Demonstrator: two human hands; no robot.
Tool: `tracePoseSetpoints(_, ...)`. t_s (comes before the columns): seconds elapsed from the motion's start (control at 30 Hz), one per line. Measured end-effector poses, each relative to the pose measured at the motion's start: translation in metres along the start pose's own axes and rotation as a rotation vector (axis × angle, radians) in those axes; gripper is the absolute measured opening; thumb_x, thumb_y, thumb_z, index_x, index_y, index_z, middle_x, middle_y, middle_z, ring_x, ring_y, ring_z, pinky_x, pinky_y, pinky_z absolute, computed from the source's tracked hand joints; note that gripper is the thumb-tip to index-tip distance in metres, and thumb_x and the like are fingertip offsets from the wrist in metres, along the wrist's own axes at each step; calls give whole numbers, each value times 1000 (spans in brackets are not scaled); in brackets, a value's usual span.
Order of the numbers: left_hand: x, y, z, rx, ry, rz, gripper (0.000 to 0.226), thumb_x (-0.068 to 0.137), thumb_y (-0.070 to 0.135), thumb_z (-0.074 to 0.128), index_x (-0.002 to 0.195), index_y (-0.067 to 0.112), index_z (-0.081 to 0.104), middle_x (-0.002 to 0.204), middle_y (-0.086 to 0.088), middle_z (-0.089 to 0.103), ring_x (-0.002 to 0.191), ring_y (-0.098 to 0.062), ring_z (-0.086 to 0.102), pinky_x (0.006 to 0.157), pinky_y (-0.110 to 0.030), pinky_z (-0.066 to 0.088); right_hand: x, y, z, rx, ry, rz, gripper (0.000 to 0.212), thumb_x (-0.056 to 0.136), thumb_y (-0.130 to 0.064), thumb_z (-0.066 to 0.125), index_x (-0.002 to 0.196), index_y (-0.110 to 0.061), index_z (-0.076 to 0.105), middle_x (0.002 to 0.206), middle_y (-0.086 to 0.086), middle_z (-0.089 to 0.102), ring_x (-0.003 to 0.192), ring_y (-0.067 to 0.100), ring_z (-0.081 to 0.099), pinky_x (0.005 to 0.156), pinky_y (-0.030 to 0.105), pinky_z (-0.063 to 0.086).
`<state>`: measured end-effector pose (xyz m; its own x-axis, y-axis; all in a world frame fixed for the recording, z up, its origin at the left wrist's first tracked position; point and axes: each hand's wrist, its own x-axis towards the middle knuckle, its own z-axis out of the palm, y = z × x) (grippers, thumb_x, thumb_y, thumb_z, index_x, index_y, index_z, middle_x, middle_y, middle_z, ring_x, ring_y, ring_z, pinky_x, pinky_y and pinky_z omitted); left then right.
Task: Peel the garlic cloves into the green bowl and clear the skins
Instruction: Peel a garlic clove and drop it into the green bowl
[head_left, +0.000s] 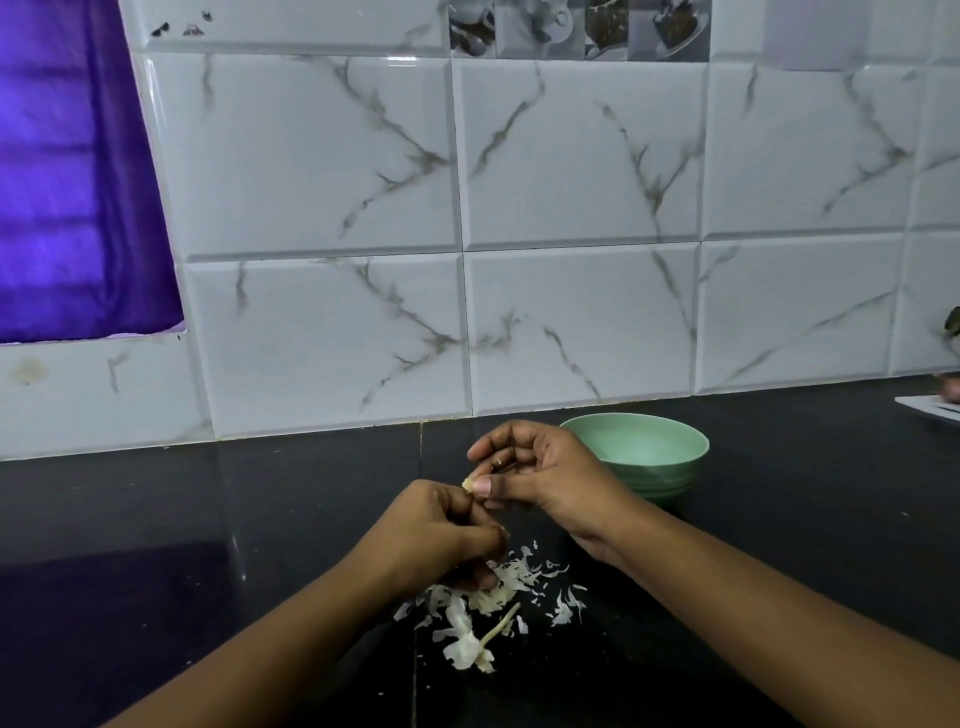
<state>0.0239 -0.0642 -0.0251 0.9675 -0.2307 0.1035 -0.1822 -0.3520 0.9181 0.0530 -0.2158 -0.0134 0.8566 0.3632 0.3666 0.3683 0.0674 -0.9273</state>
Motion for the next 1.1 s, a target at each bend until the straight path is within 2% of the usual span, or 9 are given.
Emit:
tracePoseSetpoints(0.1,0,2,-6,36,43,62,7,78,5,74,74,8,68,78,-14,74,63,-19,68,52,-25,50,0,-2,-5,33,18,12,22,76,11,68,88,-7,63,72,2,68,66,9,66,66,21,57)
tracePoseSetpoints(0.17,-1,4,-14,70,126,102,14,74,7,79,75,11,65,71,-6,72,62,-17,67,50,-24,47,0,-2,-6,37,24,21,22,76,10,69,88,-7,64,72,2,68,66,8,66,66,22,57)
tracePoseSetpoints(0.23,-2,6,-17,67,192,127,17,74,7,79,77,12,62,69,-2,70,62,-16,69,48,-23,47,1,-1,-6,39,36,22,22,76,9,69,87,-8,65,73,3,68,67,9,65,66,22,57)
tracePoseSetpoints(0.3,-3,8,-16,18,218,131,9,80,10,74,79,12,65,71,-3,71,65,-17,71,50,-24,48,1,-1,-5,42,55,11,22,76,10,69,88,-8,65,74,4,68,66,9,65,63,20,55)
tracePoseSetpoints(0.5,-5,8,-11,-54,240,157,12,82,23,70,82,11,74,79,-6,74,66,-17,71,52,-23,50,-1,-3,-3,-12,86,-39,22,75,10,70,89,-6,63,71,4,66,63,8,64,62,17,52)
tracePoseSetpoints(0.8,-4,10,-13,-155,220,98,14,90,12,61,85,3,71,82,-11,74,61,-21,70,57,-27,49,-1,-4,-3,44,50,32,19,78,8,68,87,-7,63,69,2,64,61,8,65,60,18,55)
tracePoseSetpoints(0.93,-3,8,-12,-199,202,69,15,90,15,61,84,4,70,82,-9,74,59,-20,69,55,-27,49,-3,-7,-4,77,46,66,16,80,6,67,88,-6,63,68,2,65,61,9,67,61,19,56)
tracePoseSetpoints(1.03,-3,8,-8,-185,222,92,14,84,20,69,85,7,72,82,-9,74,58,-20,69,53,-25,52,-3,-8,-2,-48,94,36,17,77,4,71,85,-9,64,69,3,64,63,9,65,61,20,54)
tracePoseSetpoints(1.1,-3,8,-9,-168,267,141,11,79,17,73,82,6,73,78,-10,74,58,-21,69,52,-23,53,-3,-6,1,-138,128,12,17,77,1,73,83,-13,65,70,3,64,70,14,65,70,29,57)
